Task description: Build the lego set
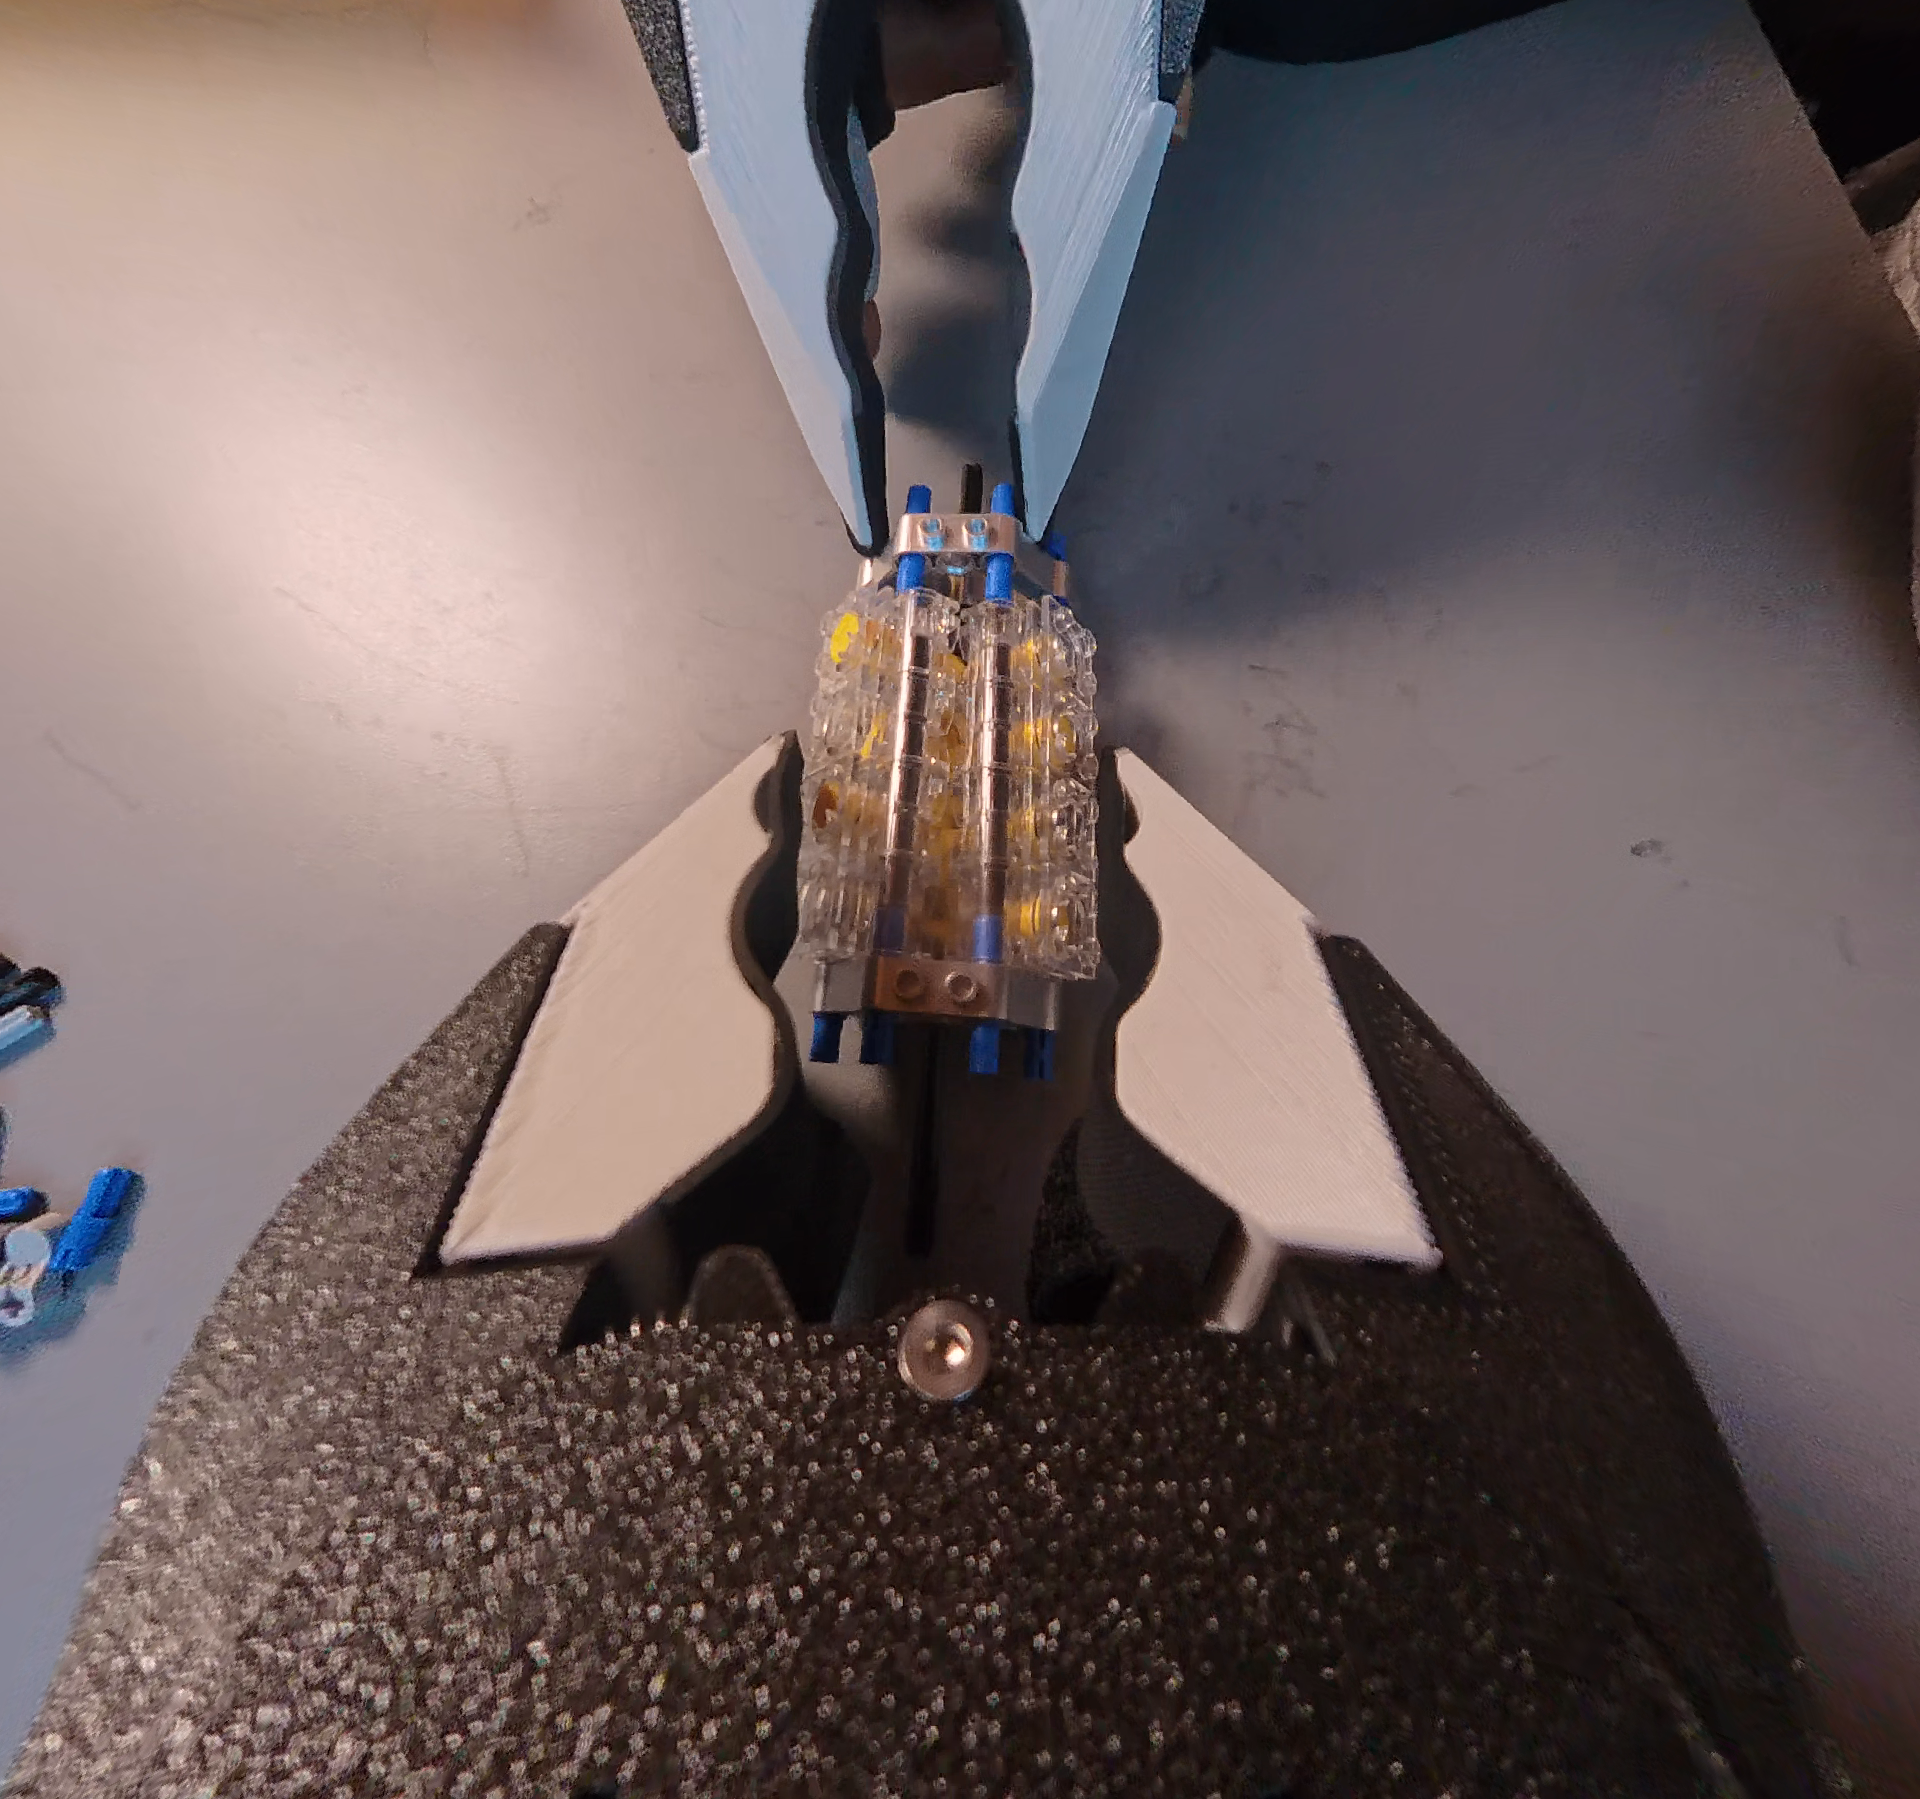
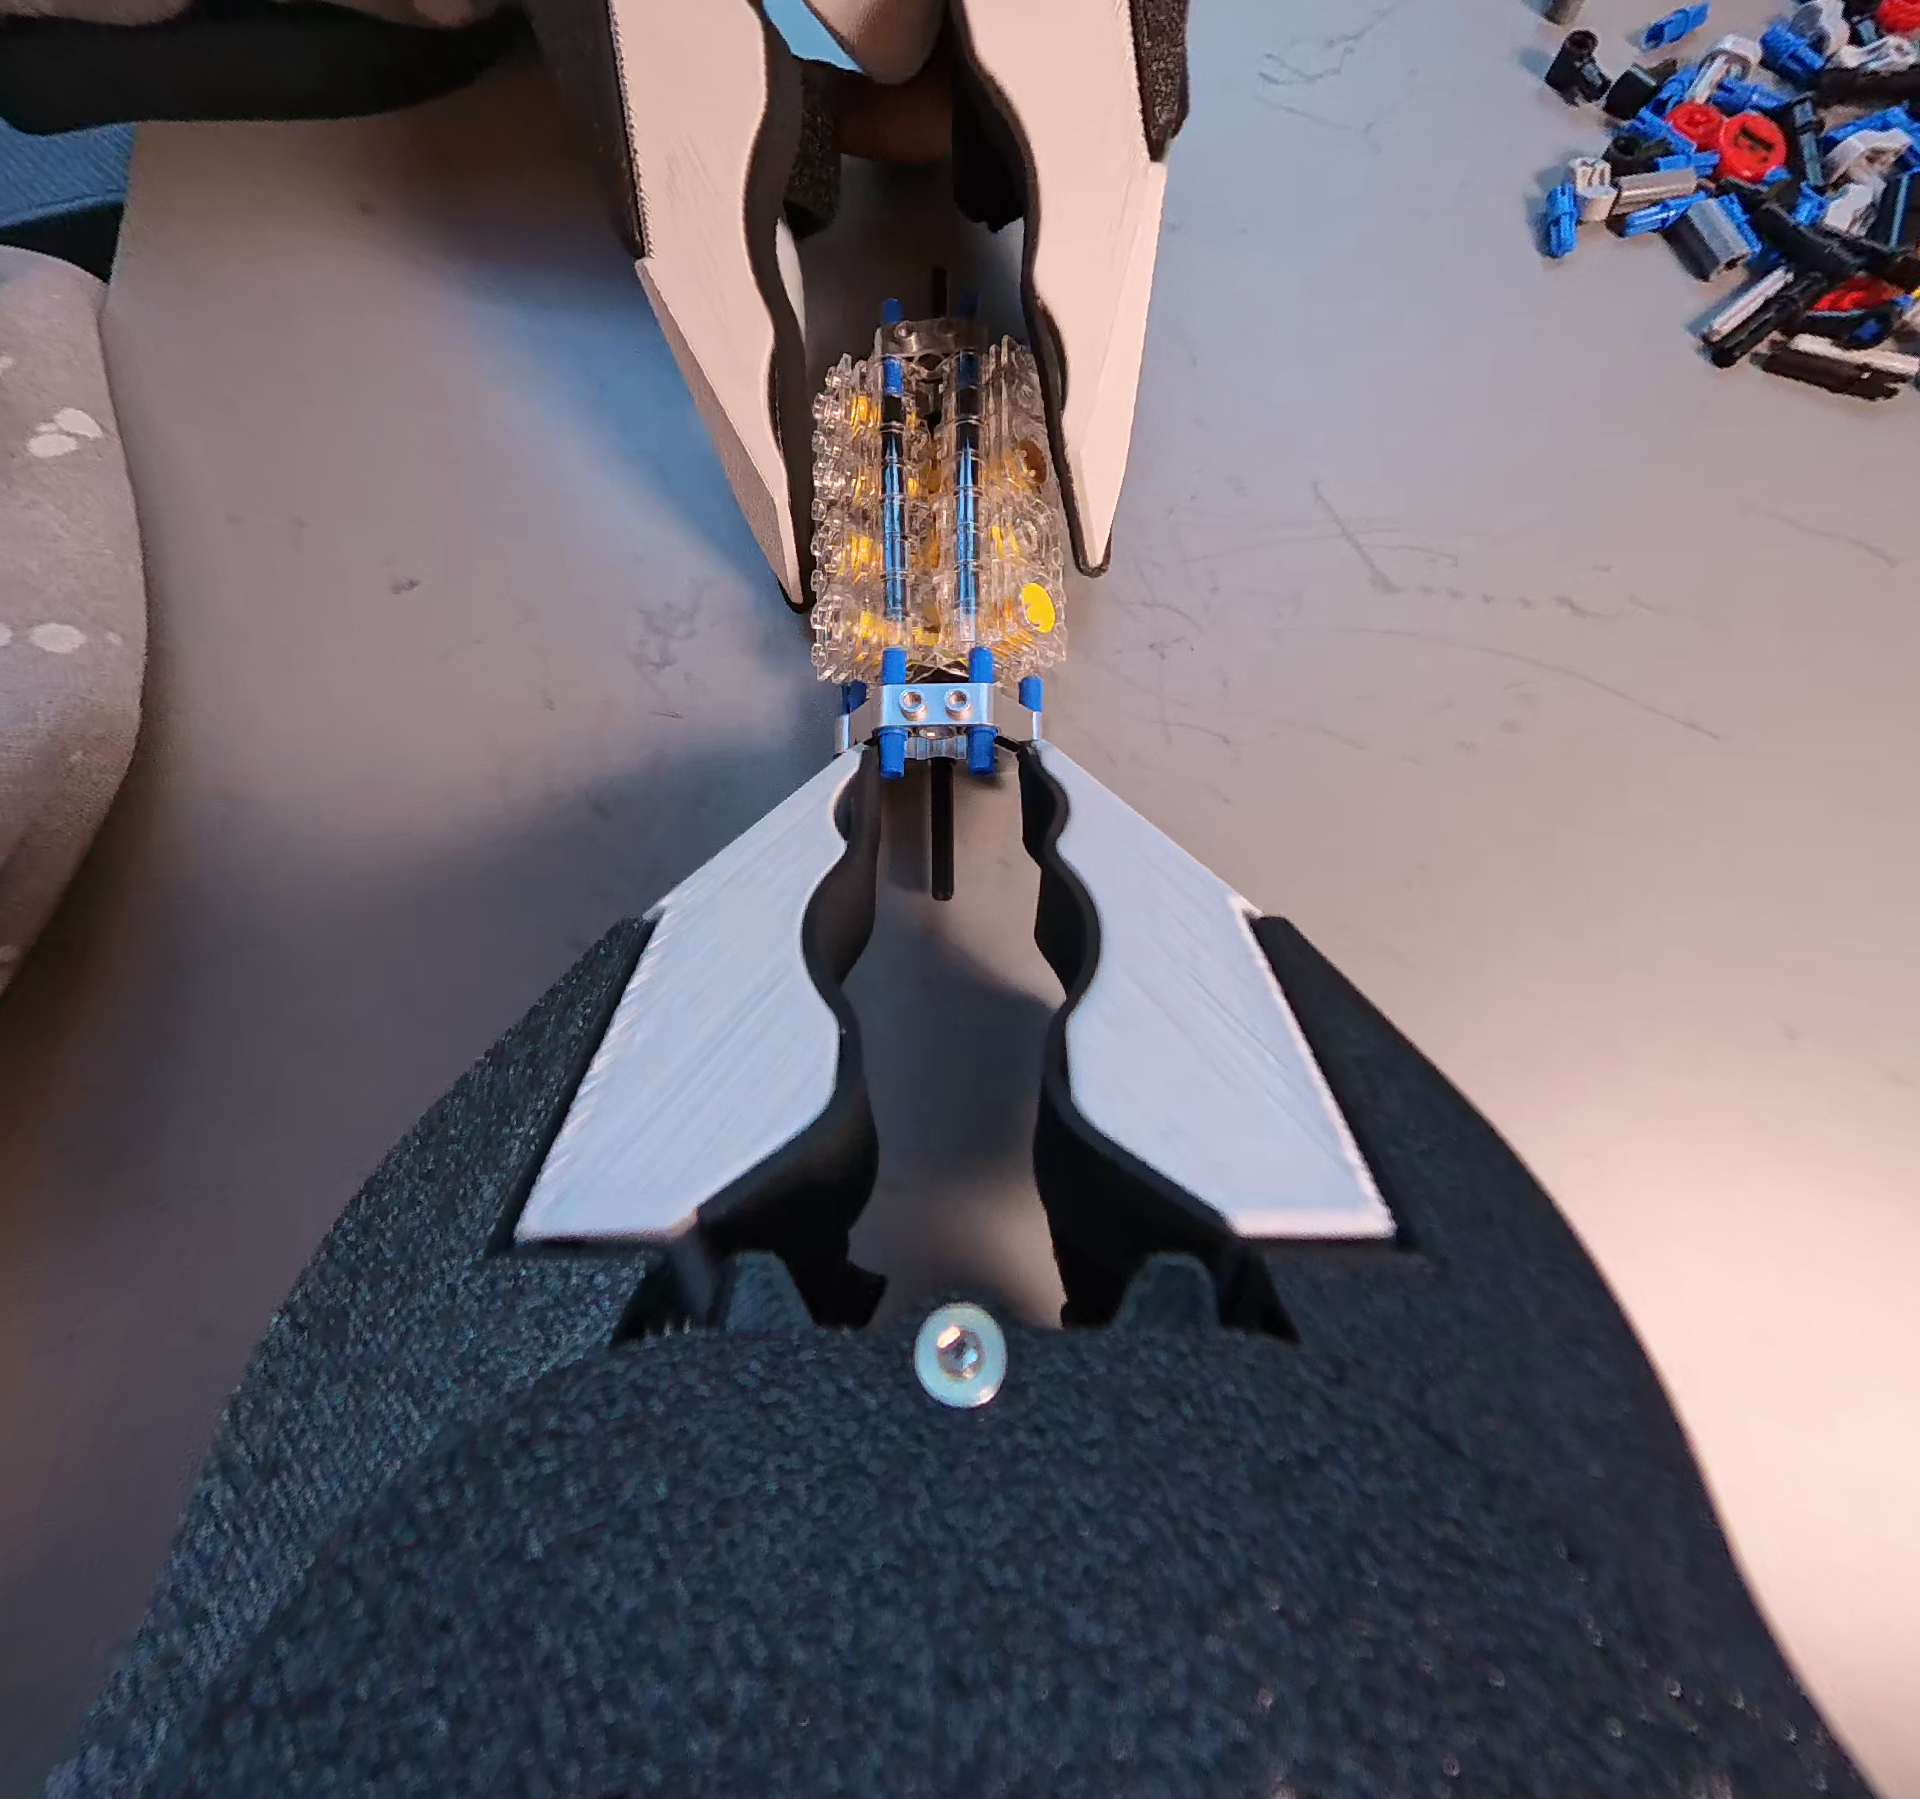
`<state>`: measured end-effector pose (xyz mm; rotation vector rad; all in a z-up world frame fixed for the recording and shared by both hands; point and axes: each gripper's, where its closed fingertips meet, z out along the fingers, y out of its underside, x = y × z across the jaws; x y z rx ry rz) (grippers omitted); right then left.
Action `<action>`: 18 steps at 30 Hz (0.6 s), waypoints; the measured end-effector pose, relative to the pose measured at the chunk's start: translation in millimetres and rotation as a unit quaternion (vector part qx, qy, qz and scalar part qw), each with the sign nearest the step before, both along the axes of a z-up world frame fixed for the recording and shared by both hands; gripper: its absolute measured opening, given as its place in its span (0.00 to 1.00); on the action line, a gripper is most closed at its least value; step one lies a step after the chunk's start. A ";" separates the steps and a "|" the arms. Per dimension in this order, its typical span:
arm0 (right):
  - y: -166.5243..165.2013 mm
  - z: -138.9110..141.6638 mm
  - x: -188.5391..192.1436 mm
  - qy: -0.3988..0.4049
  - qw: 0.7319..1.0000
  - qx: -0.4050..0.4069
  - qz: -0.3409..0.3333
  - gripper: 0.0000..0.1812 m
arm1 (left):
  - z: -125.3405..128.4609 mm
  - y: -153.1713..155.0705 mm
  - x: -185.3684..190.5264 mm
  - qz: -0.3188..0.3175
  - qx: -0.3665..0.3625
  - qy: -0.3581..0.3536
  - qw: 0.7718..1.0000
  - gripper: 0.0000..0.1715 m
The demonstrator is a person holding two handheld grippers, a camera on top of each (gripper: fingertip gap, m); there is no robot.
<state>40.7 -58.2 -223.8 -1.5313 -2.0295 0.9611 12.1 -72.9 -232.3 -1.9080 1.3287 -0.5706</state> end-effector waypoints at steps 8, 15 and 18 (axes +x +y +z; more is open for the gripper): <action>-4.6 -0.1 -2.4 -0.010 1.000 0.010 -0.012 0.13 | -0.5 -4.9 -2.6 -0.016 -0.015 -0.006 1.000 0.32; -3.8 -4.4 -6.1 -0.010 0.999 0.032 -0.023 0.10 | -2.5 0.4 -10.1 0.022 -0.031 0.020 0.999 0.42; -0.5 -4.5 -5.8 -0.007 0.999 0.028 -0.025 0.10 | 15.3 4.5 -14.5 0.045 0.015 0.037 0.998 0.38</action>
